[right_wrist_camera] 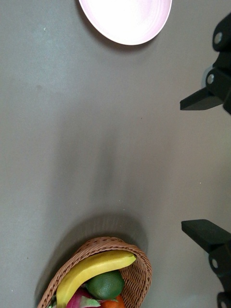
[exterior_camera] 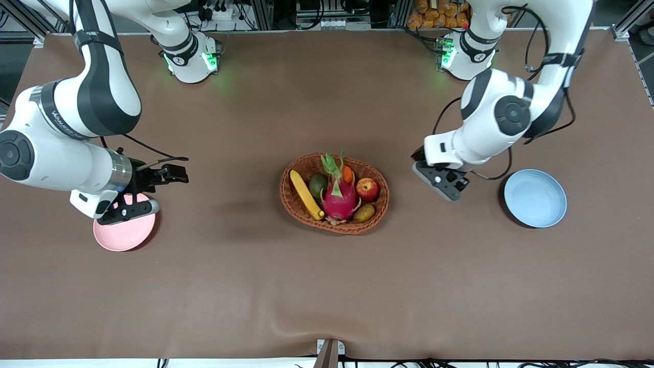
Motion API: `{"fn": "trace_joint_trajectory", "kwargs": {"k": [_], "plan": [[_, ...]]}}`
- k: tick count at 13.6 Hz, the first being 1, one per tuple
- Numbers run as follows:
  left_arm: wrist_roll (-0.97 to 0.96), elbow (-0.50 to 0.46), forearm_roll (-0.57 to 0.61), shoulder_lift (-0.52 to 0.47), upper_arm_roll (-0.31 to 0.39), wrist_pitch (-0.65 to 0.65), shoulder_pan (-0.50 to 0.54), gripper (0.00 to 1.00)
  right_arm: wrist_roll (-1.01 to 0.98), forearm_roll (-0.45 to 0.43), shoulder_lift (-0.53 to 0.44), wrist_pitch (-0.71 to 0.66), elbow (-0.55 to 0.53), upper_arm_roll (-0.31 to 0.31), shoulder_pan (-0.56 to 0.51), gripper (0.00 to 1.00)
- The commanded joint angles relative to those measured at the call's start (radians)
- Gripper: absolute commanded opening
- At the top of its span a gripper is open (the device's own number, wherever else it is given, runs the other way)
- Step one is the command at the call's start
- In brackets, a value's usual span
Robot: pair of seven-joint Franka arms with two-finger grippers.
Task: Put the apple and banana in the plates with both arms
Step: 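Move the left gripper from the blue plate to the red apple in the basket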
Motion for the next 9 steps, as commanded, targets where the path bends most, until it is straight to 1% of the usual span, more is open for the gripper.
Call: {"fn": "trace_joint_trajectory", "kwargs": {"k": [1,3,4,6,9], "plan": [[-0.031,0.000,-0.016,0.055,-0.040,0.108,0.001,1.00,-0.010,-0.007,-0.020,-0.004,-0.014,0.006,-0.002,1.00],[-0.040,0.002,-0.016,0.120,-0.068,0.214,-0.005,1.00,-0.010,-0.007,-0.020,-0.004,-0.016,0.006,-0.004,1.00],[-0.068,0.000,-0.016,0.138,-0.069,0.250,-0.019,1.00,-0.010,-0.007,-0.020,-0.006,-0.016,0.006,-0.004,1.00],[-0.152,0.003,-0.014,0.151,-0.068,0.276,-0.071,1.00,-0.010,-0.007,-0.020,-0.006,-0.016,0.006,-0.004,1.00],[-0.157,0.000,-0.008,0.183,-0.068,0.314,-0.101,1.00,-0.010,-0.007,-0.020,-0.007,-0.016,0.006,-0.004,1.00]]}}
